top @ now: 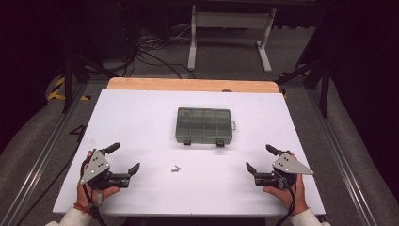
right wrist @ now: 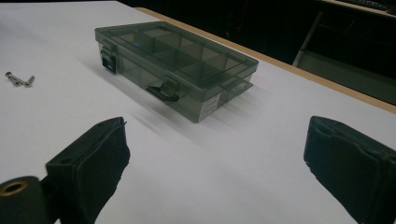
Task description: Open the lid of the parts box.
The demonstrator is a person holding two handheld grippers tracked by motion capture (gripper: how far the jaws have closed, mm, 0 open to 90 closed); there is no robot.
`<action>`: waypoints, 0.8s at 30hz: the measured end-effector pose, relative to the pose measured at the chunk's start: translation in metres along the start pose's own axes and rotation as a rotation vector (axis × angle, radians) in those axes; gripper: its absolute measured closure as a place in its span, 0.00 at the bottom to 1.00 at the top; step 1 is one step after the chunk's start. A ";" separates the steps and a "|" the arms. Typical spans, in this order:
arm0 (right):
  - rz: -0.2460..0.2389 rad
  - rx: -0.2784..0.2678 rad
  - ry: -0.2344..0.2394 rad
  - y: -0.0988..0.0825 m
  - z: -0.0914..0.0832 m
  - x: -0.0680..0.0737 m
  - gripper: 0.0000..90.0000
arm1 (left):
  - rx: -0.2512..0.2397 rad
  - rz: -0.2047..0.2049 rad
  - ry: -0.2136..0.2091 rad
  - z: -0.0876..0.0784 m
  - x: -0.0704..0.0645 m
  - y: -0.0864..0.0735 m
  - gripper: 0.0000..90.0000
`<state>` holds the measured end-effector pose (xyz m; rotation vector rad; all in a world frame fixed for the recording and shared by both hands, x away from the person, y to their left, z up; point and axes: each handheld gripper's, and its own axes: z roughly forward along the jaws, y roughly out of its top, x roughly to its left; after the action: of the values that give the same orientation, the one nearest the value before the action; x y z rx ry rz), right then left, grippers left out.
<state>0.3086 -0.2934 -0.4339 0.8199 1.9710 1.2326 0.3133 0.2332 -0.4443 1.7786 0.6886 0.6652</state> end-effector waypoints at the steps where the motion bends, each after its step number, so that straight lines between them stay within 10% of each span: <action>1: 0.001 0.004 0.004 -0.001 0.001 0.001 0.06 | -0.002 0.008 -0.005 0.000 -0.001 0.001 0.05; 24: -0.039 0.064 0.000 0.000 0.008 -0.001 0.11 | 0.038 0.005 -0.051 0.011 0.000 0.004 0.02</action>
<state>0.3151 -0.2901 -0.4361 0.8089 2.0260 1.1517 0.3222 0.2250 -0.4441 1.8261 0.6663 0.6117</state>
